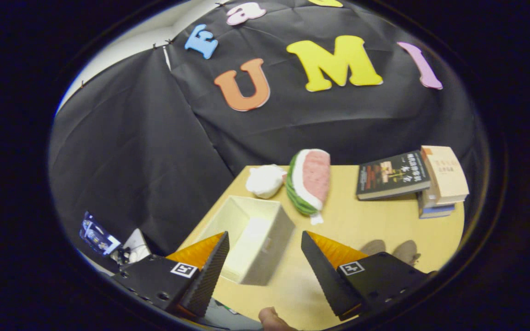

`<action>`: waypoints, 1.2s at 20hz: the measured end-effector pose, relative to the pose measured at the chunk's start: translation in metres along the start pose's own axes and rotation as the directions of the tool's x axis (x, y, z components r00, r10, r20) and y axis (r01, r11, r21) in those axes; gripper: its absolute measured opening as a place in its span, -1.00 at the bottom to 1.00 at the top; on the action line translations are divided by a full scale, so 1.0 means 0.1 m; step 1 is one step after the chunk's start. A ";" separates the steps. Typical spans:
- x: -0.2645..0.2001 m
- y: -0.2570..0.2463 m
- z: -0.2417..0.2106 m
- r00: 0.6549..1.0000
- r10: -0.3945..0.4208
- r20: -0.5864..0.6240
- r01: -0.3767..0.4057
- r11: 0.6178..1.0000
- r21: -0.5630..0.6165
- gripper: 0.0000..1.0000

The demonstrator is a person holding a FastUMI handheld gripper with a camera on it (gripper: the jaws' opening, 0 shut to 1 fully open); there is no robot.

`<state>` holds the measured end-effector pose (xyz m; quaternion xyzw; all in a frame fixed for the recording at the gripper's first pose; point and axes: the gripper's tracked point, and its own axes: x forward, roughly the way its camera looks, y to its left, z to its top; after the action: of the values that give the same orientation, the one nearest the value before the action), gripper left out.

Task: Open the storage box then place both shoes into the box .Put the left shoe in first, then the right shoe, with the right side of both shoes facing outward in a uniform manner.

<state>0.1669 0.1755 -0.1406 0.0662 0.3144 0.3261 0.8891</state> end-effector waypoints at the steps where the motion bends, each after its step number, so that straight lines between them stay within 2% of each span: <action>1: -0.01 -0.23 -0.11 0.999 -0.042 -0.009 0.042 0.999 -0.002 0.91; 5: 0.05 -1.09 -0.72 0.973 -0.205 -0.105 0.204 0.979 -0.022 0.91; 7: 0.09 -1.43 -1.14 0.939 -0.292 -0.182 0.292 0.956 -0.025 0.91; 9: 0.15 -1.63 -1.55 0.901 -0.332 -0.279 0.340 0.940 -0.020 0.92; 12: 0.35 -1.86 -1.83 0.861 -0.372 -0.348 0.389 0.921 -0.021 0.83; 14: 0.46 -2.02 -1.95 0.818 -0.417 -0.395 0.444 0.896 -0.027 0.67; 17: 0.60 -1.98 -2.01 0.806 -0.390 -0.444 0.456 0.888 0.048 0.33; 19: 0.68 -1.94 -2.01 0.809 -0.368 -0.458 0.438 0.897 0.053 0.00; 21: 0.66 -1.91 -2.01 0.791 -0.376 -0.482 0.455 0.889 0.052 -0.29; 23: 0.66 -1.91 -2.02 0.785 -0.376 -0.493 0.467 0.881 0.072 -0.28; 24: 0.62 -1.94 -2.02 0.779 -0.378 -0.501 0.482 0.871 0.093 -0.64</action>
<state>0.1864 0.0457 -0.3958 0.0079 0.5592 0.0834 0.8248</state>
